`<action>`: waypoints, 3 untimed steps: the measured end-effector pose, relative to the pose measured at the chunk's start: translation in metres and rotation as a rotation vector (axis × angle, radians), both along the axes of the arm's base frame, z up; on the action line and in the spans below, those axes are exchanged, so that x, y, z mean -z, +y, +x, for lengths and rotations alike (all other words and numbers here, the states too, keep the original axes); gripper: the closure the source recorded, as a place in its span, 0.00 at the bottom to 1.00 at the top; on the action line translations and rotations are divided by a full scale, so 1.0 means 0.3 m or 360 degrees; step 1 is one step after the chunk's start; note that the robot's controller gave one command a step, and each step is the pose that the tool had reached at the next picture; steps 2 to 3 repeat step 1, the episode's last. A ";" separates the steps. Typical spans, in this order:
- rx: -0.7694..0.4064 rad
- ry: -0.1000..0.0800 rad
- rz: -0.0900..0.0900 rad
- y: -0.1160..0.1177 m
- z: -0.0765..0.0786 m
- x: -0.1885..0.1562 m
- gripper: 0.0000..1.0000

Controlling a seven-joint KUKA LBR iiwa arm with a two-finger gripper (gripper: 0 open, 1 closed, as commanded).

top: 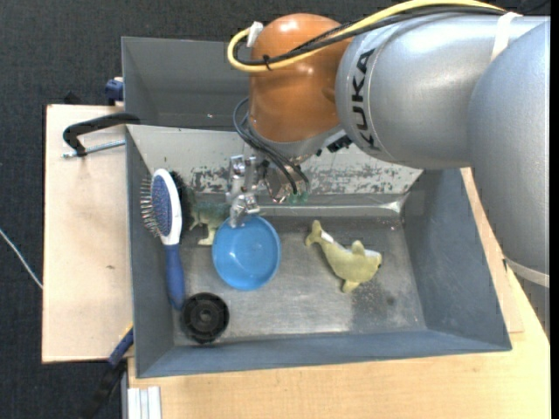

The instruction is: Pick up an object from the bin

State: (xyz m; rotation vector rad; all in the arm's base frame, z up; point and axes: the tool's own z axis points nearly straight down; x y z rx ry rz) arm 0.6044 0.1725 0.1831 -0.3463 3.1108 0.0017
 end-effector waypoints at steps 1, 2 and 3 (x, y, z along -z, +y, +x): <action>0.0009 -0.0005 0.0005 0.038 -0.037 -0.327 1.00; 0.0009 -0.0005 0.0005 0.038 -0.037 -0.327 1.00; 0.0009 -0.0005 0.0005 0.038 -0.037 -0.327 1.00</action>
Offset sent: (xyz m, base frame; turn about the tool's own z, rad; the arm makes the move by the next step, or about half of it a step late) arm -0.0130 0.0096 0.0914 0.0071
